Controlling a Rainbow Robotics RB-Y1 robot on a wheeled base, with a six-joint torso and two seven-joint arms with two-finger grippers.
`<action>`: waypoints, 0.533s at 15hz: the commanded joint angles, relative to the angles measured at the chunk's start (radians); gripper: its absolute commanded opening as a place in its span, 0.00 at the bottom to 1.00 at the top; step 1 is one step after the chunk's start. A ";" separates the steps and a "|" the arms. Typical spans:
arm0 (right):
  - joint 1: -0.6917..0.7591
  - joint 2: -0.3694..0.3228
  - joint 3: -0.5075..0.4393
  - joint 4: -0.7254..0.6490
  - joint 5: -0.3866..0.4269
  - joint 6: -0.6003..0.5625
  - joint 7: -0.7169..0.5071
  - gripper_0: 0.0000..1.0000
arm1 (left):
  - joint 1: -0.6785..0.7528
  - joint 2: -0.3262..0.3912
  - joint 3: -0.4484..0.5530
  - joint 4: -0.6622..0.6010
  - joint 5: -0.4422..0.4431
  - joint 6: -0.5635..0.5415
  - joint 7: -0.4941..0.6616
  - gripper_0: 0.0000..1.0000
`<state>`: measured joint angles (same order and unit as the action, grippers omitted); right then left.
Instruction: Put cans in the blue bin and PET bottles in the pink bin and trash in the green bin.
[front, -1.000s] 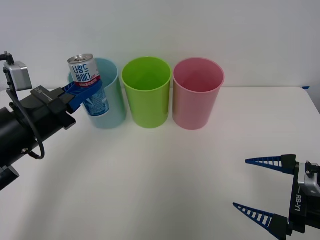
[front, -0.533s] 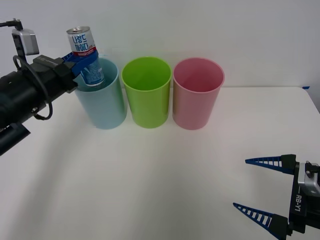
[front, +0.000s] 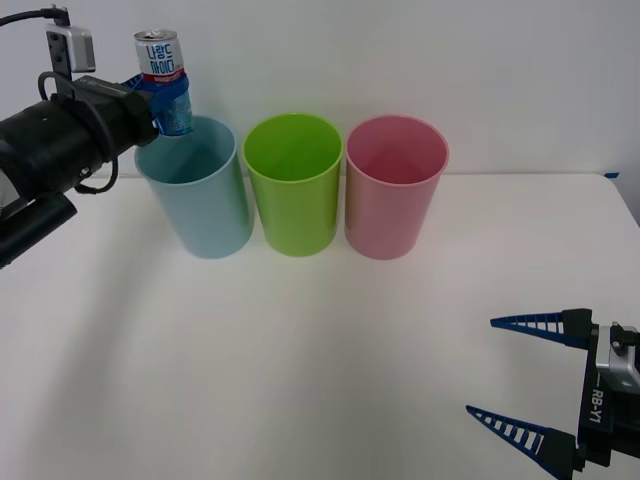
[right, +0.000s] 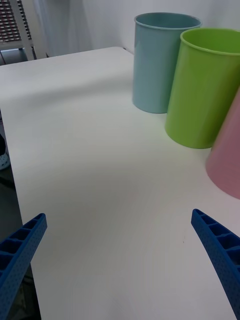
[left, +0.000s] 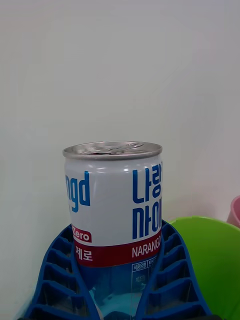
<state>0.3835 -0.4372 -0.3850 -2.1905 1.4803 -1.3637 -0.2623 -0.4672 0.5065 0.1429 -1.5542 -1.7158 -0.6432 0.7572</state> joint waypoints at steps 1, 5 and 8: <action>0.000 0.000 0.000 0.000 0.000 0.000 0.000 1.00 | -0.028 0.000 -0.003 0.063 -0.001 0.002 -0.042 0.04; 0.000 0.000 0.000 0.000 0.000 0.000 0.000 1.00 | -0.030 0.000 -0.009 0.080 -0.022 0.002 -0.050 0.04; 0.000 0.000 0.000 0.000 0.000 0.000 0.000 1.00 | -0.030 0.000 -0.014 0.080 -0.022 0.002 -0.042 0.04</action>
<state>0.3835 -0.4372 -0.3850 -2.1905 1.4803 -1.3637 -0.2623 -0.4969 0.5063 0.1300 -1.4741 -1.7379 -0.6413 0.7115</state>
